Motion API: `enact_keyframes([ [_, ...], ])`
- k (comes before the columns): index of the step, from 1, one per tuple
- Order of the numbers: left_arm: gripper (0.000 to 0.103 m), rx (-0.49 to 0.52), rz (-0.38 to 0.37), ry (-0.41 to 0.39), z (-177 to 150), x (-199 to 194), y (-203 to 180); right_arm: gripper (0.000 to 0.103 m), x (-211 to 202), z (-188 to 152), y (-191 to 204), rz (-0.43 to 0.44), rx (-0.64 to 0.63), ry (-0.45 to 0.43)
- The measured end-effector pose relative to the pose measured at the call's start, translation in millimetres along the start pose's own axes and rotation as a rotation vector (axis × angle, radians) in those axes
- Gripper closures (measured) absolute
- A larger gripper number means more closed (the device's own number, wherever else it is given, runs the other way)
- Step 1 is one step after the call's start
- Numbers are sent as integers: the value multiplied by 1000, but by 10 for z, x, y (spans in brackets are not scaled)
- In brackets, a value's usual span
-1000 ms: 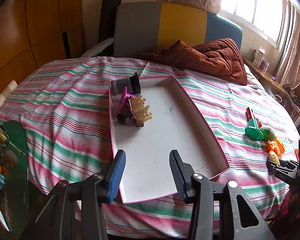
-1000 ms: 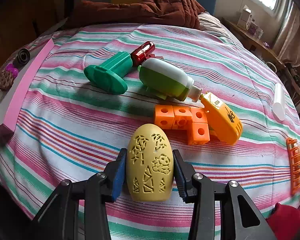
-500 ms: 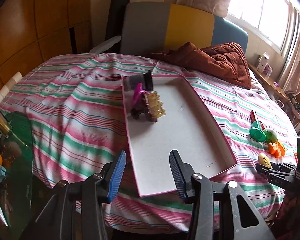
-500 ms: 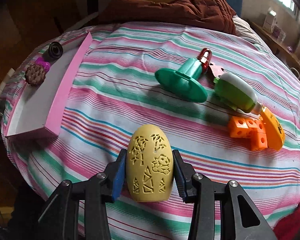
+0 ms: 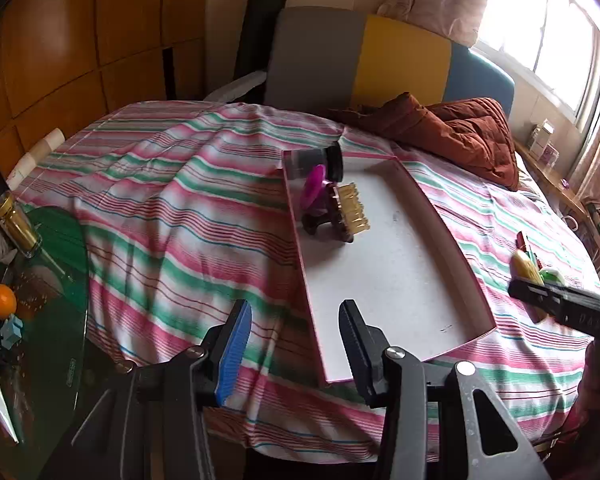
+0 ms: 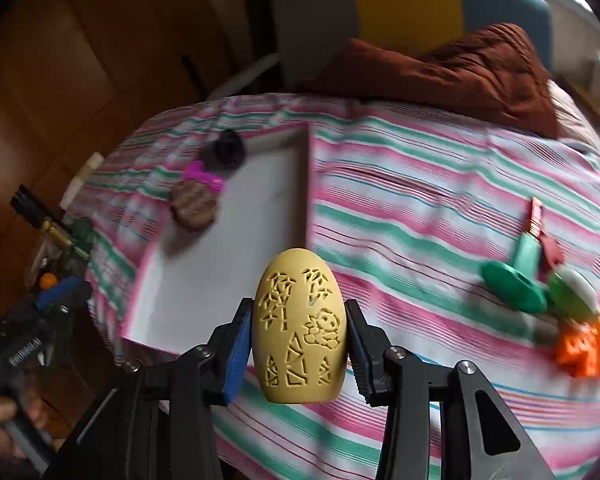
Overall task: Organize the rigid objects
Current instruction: 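Carry the yellow egg-shaped block toward the tray with the right tool, then lower the yellow egg block into the tray and open the right tool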
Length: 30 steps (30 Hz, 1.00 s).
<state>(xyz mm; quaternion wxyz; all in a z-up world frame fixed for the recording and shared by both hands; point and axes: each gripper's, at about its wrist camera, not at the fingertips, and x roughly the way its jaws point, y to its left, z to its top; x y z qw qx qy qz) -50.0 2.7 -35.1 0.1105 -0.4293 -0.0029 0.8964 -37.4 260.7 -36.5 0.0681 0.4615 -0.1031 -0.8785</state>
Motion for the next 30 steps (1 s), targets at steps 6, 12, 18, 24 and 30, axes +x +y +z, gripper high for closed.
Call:
enact_keyframes([
  [6,57,-16,14,0,-18,-1,98,59,448,237,503,96,-35,94],
  [12,57,-46,21,8,-41,22,235,59,998,397,857,76,-43,177],
  [18,57,-82,39,13,-46,51,389,58,1401,495,993,63,2,238],
  [24,57,-84,50,4,-35,29,426,59,1449,491,1080,81,-18,241],
  [30,57,-84,48,-1,-12,2,404,59,1340,445,1138,136,-45,243],
])
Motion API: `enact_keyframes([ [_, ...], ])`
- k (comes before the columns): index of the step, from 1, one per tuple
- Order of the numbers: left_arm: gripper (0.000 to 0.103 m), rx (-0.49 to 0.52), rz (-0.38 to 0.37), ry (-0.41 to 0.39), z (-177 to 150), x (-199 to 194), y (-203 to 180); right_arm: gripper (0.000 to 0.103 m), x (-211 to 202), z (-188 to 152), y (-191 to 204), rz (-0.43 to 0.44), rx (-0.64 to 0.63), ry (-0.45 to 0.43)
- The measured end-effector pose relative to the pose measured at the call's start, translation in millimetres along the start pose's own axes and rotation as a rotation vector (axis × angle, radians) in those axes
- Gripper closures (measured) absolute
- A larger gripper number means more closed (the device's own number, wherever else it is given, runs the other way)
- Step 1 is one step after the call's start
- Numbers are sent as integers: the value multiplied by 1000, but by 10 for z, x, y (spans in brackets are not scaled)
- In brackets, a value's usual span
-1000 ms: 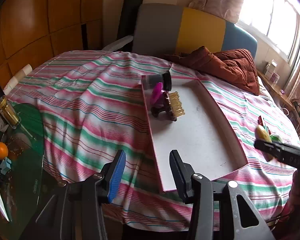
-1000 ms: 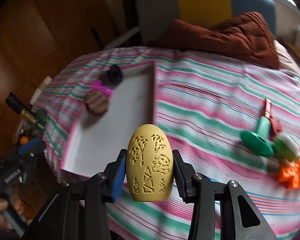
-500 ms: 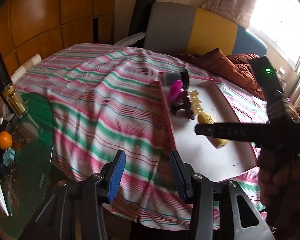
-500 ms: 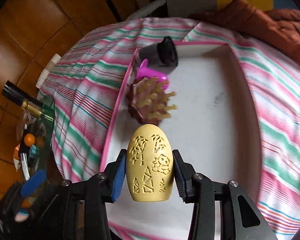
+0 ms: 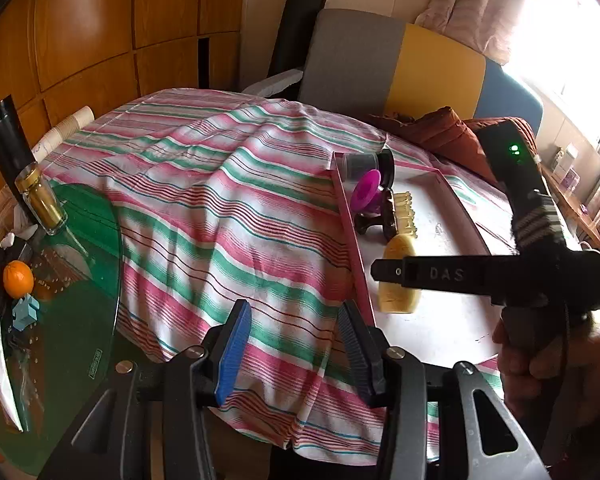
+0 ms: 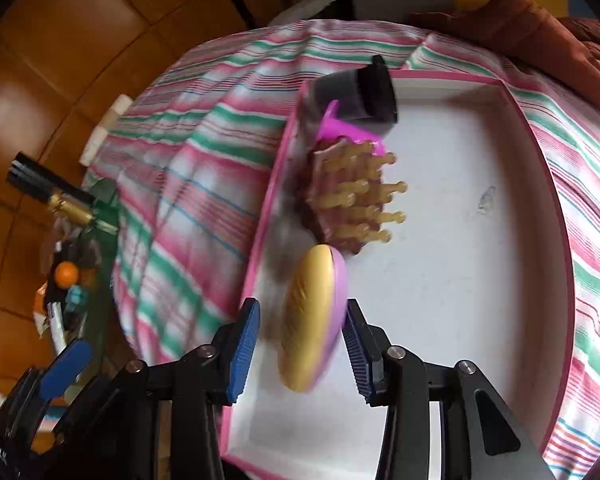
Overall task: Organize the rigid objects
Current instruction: 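Lower the yellow egg block into the tray and open the right tool, then move both tools back from the tray to the toy pile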
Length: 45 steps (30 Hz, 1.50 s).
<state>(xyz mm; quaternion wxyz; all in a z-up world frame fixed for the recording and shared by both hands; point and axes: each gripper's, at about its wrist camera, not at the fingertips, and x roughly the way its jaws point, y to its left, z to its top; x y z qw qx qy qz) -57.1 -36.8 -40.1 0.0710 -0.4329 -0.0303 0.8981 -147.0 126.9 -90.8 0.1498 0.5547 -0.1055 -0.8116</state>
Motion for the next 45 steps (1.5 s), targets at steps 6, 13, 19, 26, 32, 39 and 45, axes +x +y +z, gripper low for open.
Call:
enact_keyframes([
  [6,57,13,1,-8,2,-49,-57,50,-126,-73,38,6,-4,-27],
  [13,57,22,4,-12,-6,-84,-93,47,-309,-157,19,-27,-23,-82],
  [19,57,37,2,-18,-21,-127,-162,47,-500,-267,-28,-73,-47,-142],
  [26,57,63,-3,-23,-36,-170,-257,45,-741,-409,-81,-121,-82,-215],
  [32,57,91,-5,-23,-56,-181,-353,42,-923,-503,-158,-149,-95,-263],
  [39,57,120,-12,-19,-67,-170,-466,38,-1142,-594,-361,-185,-71,-311],
  [45,57,141,-21,-12,-76,-146,-568,33,-1331,-671,-628,-220,-18,-344],
])
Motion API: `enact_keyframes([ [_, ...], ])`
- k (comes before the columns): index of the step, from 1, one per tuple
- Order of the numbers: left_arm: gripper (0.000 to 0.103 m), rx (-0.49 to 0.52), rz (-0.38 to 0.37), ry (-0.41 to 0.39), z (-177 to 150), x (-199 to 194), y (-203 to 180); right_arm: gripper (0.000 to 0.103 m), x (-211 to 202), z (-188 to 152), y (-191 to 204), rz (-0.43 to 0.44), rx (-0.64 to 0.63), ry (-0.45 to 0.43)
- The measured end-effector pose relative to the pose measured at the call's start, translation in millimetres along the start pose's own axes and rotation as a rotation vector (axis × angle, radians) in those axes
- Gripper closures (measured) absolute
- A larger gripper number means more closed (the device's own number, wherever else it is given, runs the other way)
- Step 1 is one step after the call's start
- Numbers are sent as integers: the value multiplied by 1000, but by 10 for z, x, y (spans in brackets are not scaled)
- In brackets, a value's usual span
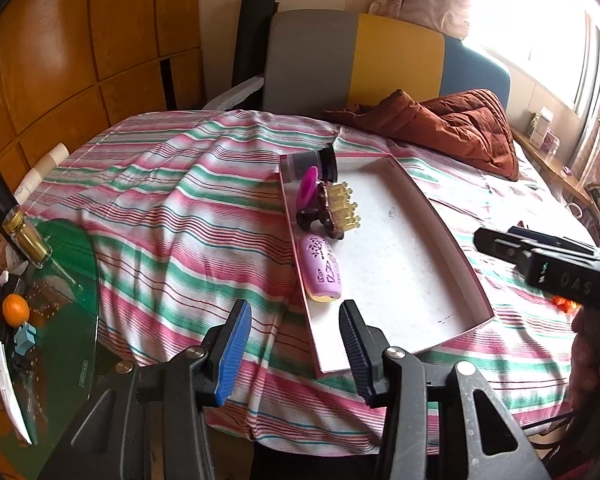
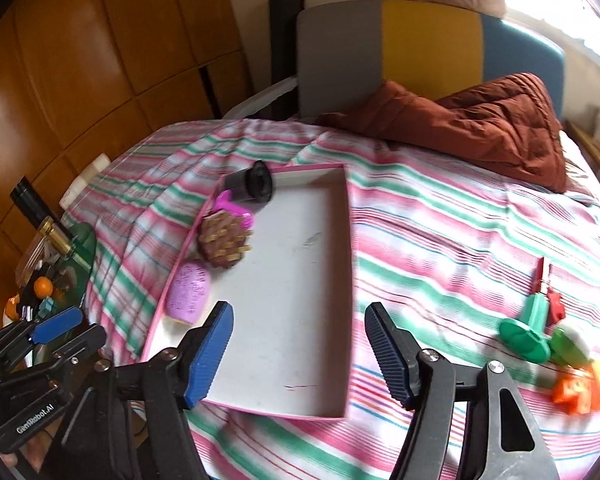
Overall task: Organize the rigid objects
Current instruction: 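Move both tools back from the tray to the toy pile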
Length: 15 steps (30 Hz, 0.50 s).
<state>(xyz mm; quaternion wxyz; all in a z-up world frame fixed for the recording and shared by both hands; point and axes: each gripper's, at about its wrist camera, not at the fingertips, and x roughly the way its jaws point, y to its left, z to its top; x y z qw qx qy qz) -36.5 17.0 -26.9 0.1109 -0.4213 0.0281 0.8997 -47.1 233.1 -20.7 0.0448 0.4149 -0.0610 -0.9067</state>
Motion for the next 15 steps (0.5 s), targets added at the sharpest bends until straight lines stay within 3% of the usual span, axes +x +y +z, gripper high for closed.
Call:
enact_keyframes([
  [8,57,35,-17,9,6,39,-148,26,-224,-56,-559,-81,94,-30],
  [15,57,44,-80,27,54,86,-287,20,-493,-173,-1288,-198,223,-56],
])
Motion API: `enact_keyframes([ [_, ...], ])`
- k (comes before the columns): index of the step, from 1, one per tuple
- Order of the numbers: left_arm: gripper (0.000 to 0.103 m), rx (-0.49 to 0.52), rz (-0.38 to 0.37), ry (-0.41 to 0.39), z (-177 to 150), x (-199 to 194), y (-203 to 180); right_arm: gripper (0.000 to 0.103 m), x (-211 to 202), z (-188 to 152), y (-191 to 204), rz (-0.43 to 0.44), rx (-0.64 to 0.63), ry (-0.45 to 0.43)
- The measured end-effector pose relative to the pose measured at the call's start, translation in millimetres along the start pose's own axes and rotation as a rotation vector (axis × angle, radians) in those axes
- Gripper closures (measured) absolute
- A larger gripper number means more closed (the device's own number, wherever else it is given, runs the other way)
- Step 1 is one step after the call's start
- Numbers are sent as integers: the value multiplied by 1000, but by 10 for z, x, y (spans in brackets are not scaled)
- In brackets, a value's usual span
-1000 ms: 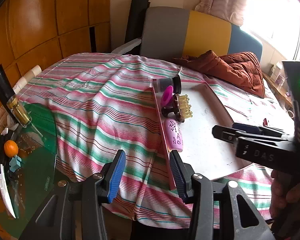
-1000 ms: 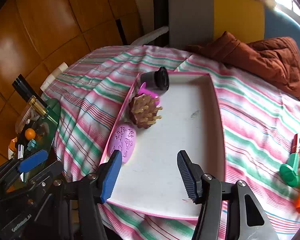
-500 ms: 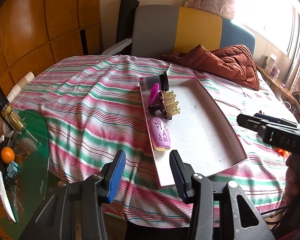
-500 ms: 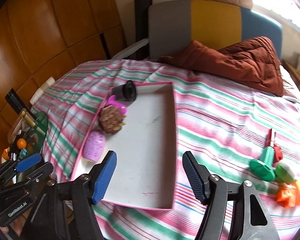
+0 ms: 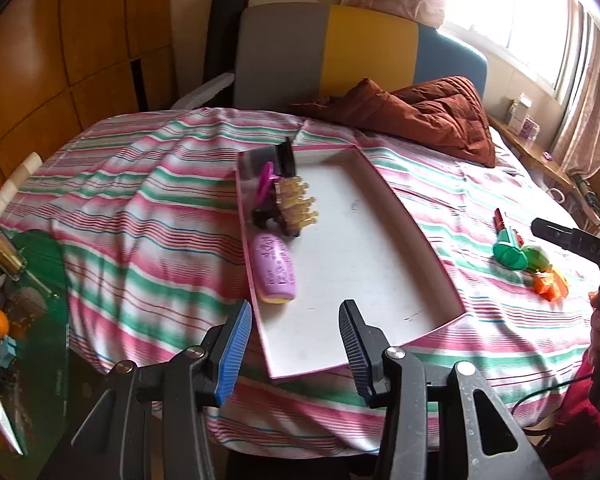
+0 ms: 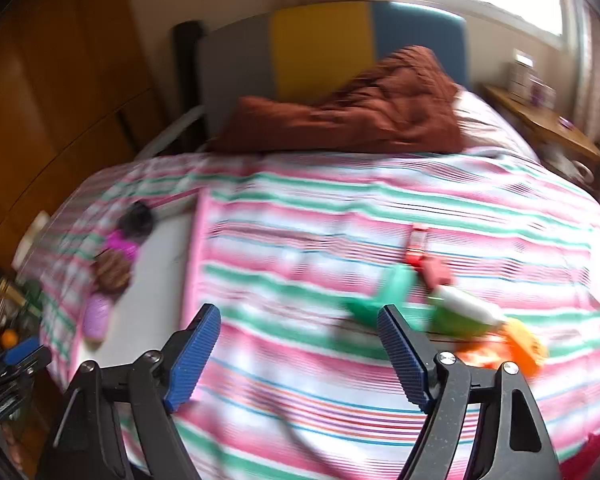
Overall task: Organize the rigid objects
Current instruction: 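Move both tools back from the tray to the toy pile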
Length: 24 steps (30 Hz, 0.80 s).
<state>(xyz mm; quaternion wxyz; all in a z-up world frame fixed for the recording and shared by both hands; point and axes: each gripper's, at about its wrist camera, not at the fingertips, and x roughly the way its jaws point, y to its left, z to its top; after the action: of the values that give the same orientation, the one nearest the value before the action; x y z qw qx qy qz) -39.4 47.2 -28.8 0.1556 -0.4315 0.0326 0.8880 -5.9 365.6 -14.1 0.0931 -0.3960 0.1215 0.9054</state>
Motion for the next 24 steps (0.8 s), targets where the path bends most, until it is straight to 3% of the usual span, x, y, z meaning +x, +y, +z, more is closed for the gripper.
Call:
enact_keyframes([
  [5,57,15,-69,25,55,52,-150,12,-148,9,-676,-96,131,-23],
  [14,57,160,-165,34,257,111,-810,10,-366,-97,-1733,-228,318,-67],
  [24,57,315,-314,130,545,578,-1883,10,-298,-318,-2110,-146,452,-80],
])
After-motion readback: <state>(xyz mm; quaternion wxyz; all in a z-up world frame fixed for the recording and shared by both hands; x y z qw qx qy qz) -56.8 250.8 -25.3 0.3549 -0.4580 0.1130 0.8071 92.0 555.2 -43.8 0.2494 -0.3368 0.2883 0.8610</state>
